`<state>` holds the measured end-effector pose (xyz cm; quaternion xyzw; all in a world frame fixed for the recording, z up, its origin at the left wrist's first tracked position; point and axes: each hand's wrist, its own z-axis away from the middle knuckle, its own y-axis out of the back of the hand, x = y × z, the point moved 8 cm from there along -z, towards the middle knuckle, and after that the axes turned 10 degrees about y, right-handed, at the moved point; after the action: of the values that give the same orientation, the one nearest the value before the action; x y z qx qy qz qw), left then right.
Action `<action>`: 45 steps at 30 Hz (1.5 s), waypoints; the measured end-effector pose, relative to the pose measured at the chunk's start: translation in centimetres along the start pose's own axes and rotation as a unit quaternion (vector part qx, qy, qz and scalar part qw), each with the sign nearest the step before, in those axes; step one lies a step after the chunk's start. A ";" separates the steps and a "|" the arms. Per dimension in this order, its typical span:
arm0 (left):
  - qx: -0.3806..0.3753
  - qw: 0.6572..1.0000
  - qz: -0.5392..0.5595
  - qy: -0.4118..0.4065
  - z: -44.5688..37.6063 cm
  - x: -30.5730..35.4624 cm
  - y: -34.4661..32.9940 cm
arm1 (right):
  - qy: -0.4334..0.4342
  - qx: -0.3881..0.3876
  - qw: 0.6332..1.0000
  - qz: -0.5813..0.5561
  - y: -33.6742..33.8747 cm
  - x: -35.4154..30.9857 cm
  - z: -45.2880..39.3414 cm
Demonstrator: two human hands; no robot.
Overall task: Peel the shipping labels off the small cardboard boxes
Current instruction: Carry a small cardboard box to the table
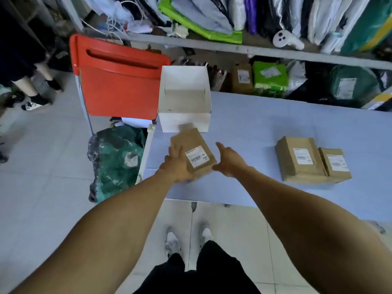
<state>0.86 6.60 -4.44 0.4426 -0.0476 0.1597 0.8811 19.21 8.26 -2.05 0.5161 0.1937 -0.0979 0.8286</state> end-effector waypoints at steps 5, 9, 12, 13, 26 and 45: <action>-0.046 0.997 0.066 0.020 -2.3 0.7 -2.7 | 0.053 -0.089 0.995 -0.001 -2.3 0.4 -3.5; -0.040 0.969 0.232 0.069 -3.5 1.4 -3.8 | 0.108 -0.147 0.983 0.033 -3.8 -0.4 -6.3; -0.010 0.911 0.382 0.157 -3.5 0.2 -3.8 | 0.161 -0.135 0.977 0.047 -4.9 -1.6 -7.7; -0.001 0.893 0.420 0.160 -3.5 -0.2 -3.8 | 0.171 -0.126 0.976 0.042 -5.0 -1.9 -8.0; 0.171 0.870 0.410 0.215 7.9 -14.9 0.8 | 0.391 -0.166 0.904 0.044 -8.0 -22.1 -3.7; 0.425 0.535 0.494 0.539 54.1 -40.1 -21.3 | 0.709 -0.372 0.562 0.208 -38.6 -50.6 38.8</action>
<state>-27.01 -57.92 2.92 0.5012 0.2985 0.7790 0.2299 -32.12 -45.59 2.98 0.0915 0.6250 0.5554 0.5409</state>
